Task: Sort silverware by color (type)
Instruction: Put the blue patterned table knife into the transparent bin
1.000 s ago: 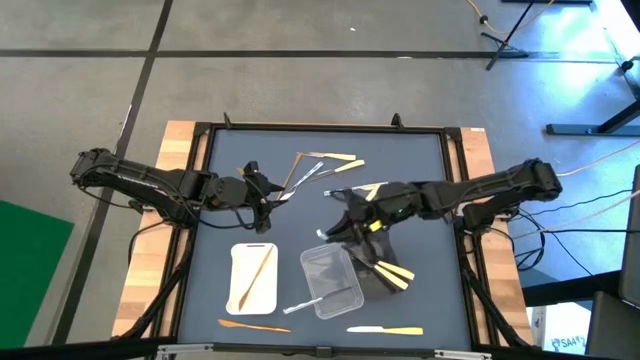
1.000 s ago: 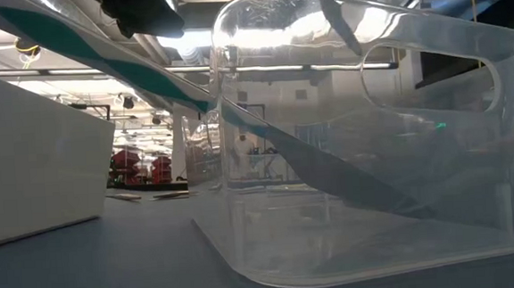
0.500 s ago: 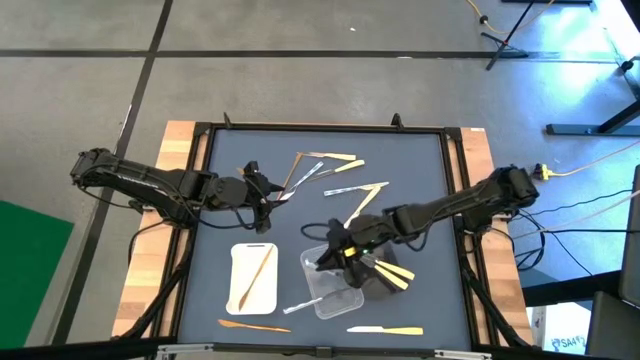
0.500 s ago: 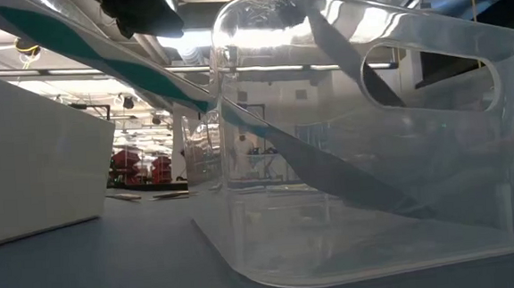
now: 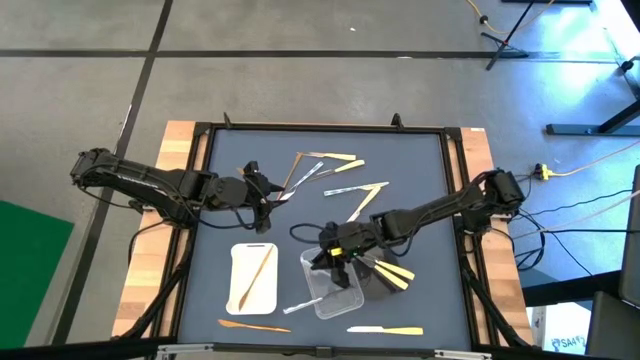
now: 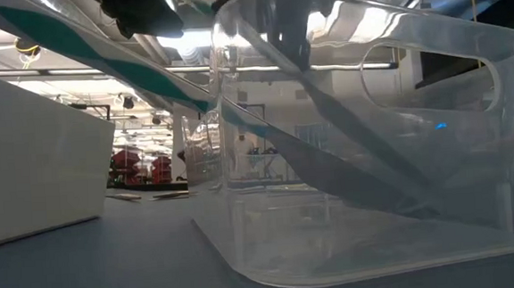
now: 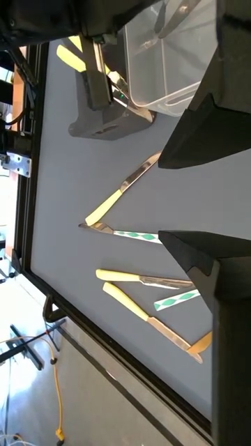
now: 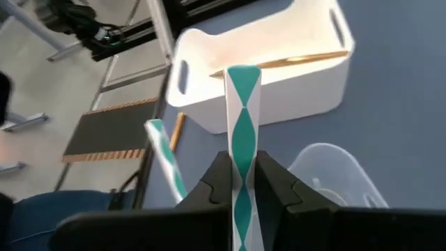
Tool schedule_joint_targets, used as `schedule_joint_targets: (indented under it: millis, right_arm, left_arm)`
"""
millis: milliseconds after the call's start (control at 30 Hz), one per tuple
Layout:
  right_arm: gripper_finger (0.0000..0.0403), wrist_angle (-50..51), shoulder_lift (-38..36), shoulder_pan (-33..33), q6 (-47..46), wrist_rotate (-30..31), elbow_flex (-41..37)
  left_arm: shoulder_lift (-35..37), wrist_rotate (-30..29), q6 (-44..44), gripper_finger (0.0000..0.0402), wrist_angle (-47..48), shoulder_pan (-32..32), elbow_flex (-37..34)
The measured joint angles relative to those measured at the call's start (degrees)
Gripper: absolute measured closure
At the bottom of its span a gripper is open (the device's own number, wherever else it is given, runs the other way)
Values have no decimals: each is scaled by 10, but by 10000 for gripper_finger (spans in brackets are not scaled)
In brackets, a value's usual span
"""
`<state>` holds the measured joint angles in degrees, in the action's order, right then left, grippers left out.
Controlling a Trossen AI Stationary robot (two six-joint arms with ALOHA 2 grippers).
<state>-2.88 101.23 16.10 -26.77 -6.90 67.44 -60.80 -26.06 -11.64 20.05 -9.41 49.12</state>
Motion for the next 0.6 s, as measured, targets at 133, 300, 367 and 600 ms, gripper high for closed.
schedule_joint_targets:
  millis: [133, 300, 367, 600]
  right_arm:
    - [384, -1, 0, 0, 0, 32, 0]
    - [384, 0, 0, 0, 0, 67, 0]
    - [384, 2, 0, 0, 0, 79, 0]
    - [384, 17, 0, 0, -22, 113, 0]
  left_arm:
    - [0, 0, 0, 253, 0, 0, 0]
    - [0, 0, 0, 253, 0, 0, 0]
    - [0, 0, 0, 253, 0, 0, 0]
    - [0, 0, 0, 253, 0, 0, 0]
